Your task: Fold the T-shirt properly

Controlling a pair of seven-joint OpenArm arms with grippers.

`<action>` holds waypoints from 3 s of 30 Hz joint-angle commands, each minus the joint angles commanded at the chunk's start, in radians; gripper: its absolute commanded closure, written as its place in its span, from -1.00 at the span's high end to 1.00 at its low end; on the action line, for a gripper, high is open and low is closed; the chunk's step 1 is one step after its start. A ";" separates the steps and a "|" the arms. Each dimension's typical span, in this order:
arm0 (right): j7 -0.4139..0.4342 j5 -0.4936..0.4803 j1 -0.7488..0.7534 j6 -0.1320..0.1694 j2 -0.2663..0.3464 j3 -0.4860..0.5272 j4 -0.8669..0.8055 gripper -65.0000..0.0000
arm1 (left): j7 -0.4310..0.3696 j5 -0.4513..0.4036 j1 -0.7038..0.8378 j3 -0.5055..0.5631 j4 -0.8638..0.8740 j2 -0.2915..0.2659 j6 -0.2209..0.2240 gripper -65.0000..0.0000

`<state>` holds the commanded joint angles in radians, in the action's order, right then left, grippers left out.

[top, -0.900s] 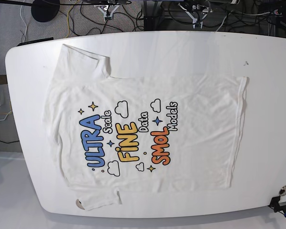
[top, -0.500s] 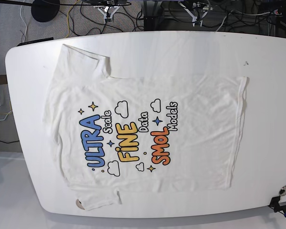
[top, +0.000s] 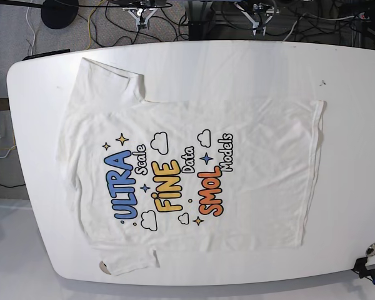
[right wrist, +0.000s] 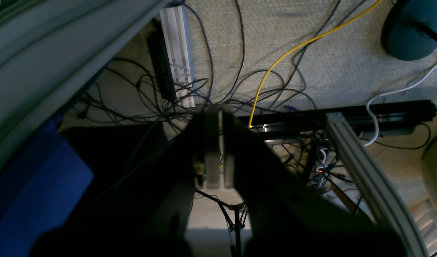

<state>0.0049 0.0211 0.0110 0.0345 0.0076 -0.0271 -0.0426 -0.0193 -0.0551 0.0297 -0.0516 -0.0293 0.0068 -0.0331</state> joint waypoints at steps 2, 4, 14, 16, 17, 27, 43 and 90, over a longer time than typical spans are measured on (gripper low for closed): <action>0.002 0.000 0.001 0.004 -0.001 -0.001 0.007 -0.97 | -0.004 0.004 -0.002 -0.001 -0.002 0.001 -0.001 -0.94; 0.009 0.004 -0.005 0.009 0.002 -0.001 -0.006 -0.98 | -0.010 0.004 0.002 0.005 -0.012 0.009 0.000 -0.98; 0.008 0.009 -0.002 0.003 0.006 0.000 -0.016 -0.98 | -0.016 0.002 0.013 0.003 -0.015 0.017 -0.002 -0.99; 0.008 0.010 0.002 0.004 0.007 0.001 -0.018 -0.98 | -0.019 0.001 0.018 0.001 -0.013 0.019 0.002 -0.98; 0.004 0.008 0.002 0.005 0.009 0.001 -0.021 -0.97 | -0.023 0.000 0.021 0.003 -0.011 0.017 -0.001 -0.98; 0.014 0.009 0.013 0.003 0.013 0.002 -0.045 -0.97 | -0.019 0.000 0.024 0.005 -0.013 0.018 0.000 -0.99; 0.024 0.013 0.009 0.009 0.012 -0.002 -0.057 -0.99 | -0.031 0.002 0.028 -0.001 -0.021 0.023 0.002 -1.00; 0.073 0.017 0.015 0.010 0.017 -0.007 -0.046 -1.00 | -0.106 -0.005 0.030 0.006 -0.005 0.039 0.009 -1.00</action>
<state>0.0783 0.0382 0.0258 0.0441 0.0244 -0.0340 -0.0886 -0.1253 -0.0603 0.0602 -0.0459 -0.0344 0.0462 -0.0236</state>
